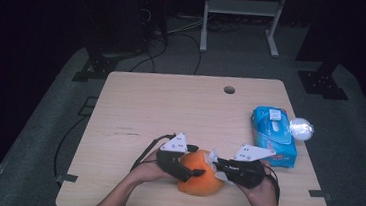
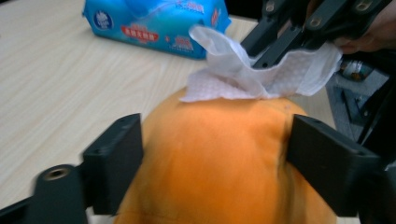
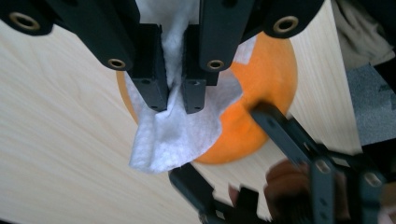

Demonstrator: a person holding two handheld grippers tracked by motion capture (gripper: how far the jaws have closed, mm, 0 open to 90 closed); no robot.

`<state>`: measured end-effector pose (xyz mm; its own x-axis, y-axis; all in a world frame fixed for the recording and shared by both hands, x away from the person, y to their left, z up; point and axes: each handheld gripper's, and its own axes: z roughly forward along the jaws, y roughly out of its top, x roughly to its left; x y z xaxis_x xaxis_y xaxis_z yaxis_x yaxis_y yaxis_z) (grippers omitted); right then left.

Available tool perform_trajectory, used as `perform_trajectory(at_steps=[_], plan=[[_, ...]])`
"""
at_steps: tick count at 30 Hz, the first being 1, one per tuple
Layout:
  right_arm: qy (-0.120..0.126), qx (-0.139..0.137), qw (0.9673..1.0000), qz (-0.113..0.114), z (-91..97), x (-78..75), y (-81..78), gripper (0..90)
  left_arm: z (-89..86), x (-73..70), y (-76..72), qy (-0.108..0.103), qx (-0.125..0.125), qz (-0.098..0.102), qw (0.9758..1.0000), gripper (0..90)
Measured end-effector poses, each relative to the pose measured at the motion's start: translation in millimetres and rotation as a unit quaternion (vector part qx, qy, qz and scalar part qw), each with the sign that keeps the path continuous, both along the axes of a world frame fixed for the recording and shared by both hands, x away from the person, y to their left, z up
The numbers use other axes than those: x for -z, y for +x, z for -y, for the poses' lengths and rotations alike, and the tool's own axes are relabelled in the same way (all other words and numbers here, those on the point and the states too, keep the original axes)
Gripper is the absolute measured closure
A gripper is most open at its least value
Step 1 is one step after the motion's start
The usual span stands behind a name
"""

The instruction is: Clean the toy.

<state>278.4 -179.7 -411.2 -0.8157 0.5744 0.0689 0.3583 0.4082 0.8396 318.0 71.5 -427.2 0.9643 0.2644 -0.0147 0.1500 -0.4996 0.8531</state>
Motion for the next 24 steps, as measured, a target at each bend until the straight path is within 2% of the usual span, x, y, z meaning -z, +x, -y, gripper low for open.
perform_trajectory(at_steps=[1, 4, 5, 6, 8, 12, 15, 18, 20, 21, 24], plan=[[-0.003, 0.001, 1.0000, 0.000, 0.1, 0.7, 0.7, 80.2, -0.7, 2.3, 0.2, 0.000, -0.002, -0.007, 1.0000, 24.3], [0.008, 0.004, 0.9997, -0.023, 10.5, 7.9, 5.6, 80.4, -5.4, 7.4, 3.7, 0.004, -0.005, -0.022, 0.9997, 26.3], [0.004, 0.011, 0.9996, -0.025, 13.7, 9.6, 6.8, 80.4, -7.7, 7.9, 5.5, 0.002, -0.008, -0.029, 0.9995, 26.3], [-0.003, 0.023, 0.9992, -0.032, 19.1, 12.8, 8.3, 80.4, -9.2, 8.0, 5.9, 0.002, -0.008, -0.032, 0.9995, 26.2], [0.003, 0.031, 0.9985, -0.045, 25.4, 16.2, 10.2, 80.4, -11.3, 8.3, 6.3, 0.002, -0.008, -0.032, 0.9995, 26.3], [0.031, 0.021, 0.9987, -0.034, 23.2, 7.5, 9.8, 80.3, -13.7, 8.9, 7.9, 0.001, -0.007, -0.035, 0.9993, 26.2], [0.027, 0.015, 0.9985, -0.046, 19.9, 14.6, 11.4, 80.3, -13.7, 9.0, 7.5, 0.004, -0.002, -0.033, 0.9995, 26.3], [0.010, 0.027, 0.9981, -0.055, 24.2, 18.9, 14.8, 80.3, -13.8, 8.5, 7.3, 0.008, -0.001, -0.032, 0.9995, 26.3], [0.020, 0.035, 0.9976, -0.056, 27.0, 17.6, 14.9, 80.3, -14.1, 8.5, 6.9, 0.007, 0.000, -0.032, 0.9995, 26.4], [0.022, 0.034, 0.9980, -0.049, 26.0, 14.9, 14.1, 80.3, -14.2, 8.7, 6.7, 0.007, 0.001, -0.033, 0.9994, 26.4], [0.032, 0.024, 0.9983, -0.042, 21.3, 9.6, 13.6, 80.0, -14.5, 8.8, 6.6, 0.007, 0.002, -0.033, 0.9994, 26.4]])
